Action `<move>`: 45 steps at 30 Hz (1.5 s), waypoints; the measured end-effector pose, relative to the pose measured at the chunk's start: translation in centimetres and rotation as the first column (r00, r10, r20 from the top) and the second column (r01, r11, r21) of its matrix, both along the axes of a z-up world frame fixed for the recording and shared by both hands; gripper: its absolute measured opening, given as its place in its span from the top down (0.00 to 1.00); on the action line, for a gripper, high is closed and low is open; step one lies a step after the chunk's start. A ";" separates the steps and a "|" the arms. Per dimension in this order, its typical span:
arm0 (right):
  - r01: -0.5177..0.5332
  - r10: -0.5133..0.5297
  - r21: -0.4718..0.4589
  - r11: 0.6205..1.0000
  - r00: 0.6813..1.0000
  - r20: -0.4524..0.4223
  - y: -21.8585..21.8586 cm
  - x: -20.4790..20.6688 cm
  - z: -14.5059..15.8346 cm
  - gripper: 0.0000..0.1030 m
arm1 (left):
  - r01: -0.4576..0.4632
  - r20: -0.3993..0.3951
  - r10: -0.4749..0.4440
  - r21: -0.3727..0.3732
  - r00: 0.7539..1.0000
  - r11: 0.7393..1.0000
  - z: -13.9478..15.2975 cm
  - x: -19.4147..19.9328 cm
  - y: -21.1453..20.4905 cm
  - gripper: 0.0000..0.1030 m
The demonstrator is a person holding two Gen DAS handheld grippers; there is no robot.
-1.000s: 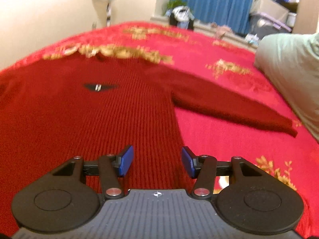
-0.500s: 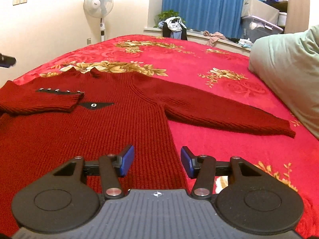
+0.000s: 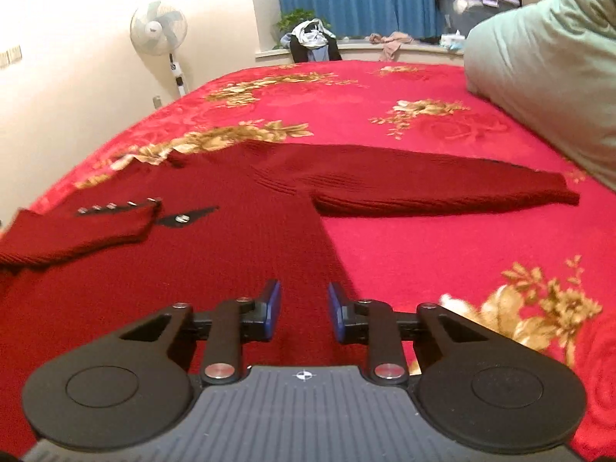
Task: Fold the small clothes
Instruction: 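Grasp the sweater hem with the right tool and lift it toward the collar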
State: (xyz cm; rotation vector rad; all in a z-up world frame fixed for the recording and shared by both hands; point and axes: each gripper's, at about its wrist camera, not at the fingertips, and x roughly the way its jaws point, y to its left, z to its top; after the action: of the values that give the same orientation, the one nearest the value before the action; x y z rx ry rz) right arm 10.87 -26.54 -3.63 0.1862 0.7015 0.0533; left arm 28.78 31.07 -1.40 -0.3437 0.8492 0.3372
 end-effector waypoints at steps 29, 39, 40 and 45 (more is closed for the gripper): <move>0.106 0.028 0.484 0.869 0.964 -0.263 18.9 17.8 -1.7 0.92 | -0.015 0.024 0.017 -0.096 1.000 0.995 0.9 -0.8 4.0 0.49; 0.234 -0.237 0.262 0.936 0.971 -0.020 7.3 19.2 4.1 0.92 | 0.092 0.012 -0.091 -0.072 0.996 0.993 0.5 0.1 0.6 0.49; 0.213 -0.209 0.255 0.943 0.977 -0.046 6.6 19.4 3.2 0.92 | 0.118 0.012 -0.117 -0.081 0.993 0.990 0.4 0.3 0.0 0.49; 0.094 -0.108 0.302 0.949 0.994 0.030 5.2 18.5 3.2 0.92 | 0.273 0.014 -0.274 -0.146 0.962 0.951 -0.7 1.0 -3.5 0.49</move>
State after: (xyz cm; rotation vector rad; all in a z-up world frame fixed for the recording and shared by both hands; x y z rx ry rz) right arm 29.33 -21.32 -0.42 0.5114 0.6345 0.0658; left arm 29.78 27.58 -2.10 -0.3561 0.9178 0.0174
